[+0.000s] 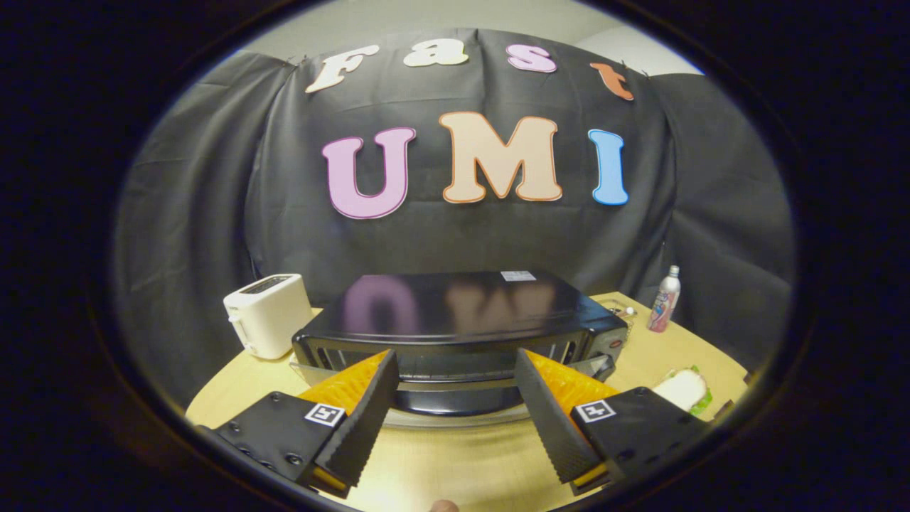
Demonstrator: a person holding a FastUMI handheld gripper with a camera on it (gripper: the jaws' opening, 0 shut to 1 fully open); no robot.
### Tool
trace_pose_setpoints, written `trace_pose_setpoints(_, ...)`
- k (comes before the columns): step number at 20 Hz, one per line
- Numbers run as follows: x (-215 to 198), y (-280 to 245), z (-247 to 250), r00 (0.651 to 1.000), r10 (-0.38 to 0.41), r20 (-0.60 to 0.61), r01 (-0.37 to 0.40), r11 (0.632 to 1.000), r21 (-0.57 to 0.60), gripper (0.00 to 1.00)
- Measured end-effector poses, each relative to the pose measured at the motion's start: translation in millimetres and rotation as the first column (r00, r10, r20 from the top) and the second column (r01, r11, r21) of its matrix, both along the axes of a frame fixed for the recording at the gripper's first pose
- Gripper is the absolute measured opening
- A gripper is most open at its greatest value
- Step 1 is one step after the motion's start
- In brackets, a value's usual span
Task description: Open the toaster oven, put the food inside, and close the toaster oven door.
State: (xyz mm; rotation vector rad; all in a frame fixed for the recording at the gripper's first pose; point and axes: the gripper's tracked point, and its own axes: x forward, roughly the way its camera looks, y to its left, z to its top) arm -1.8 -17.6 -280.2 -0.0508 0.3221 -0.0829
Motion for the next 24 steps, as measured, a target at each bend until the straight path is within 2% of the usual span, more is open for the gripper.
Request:
trace_pose_setpoints(4,-30.2,-3.2,-11.8,0.999,-0.028,-0.043,0.029,0.999,0.026,1.0)
trace_pose_setpoints(11,-78.2,-6.9,-41.7,0.991,-0.015,-0.133,0.01,0.999,-0.036,1.0)
trace_pose_setpoints(18,-99.1,-8.8,-70.8,0.976,-0.03,-0.216,0.021,0.999,-0.045,1.0)
trace_pose_setpoints(24,-120.6,-13.4,-108.5,0.947,-0.039,-0.32,0.014,0.997,-0.078,1.0)
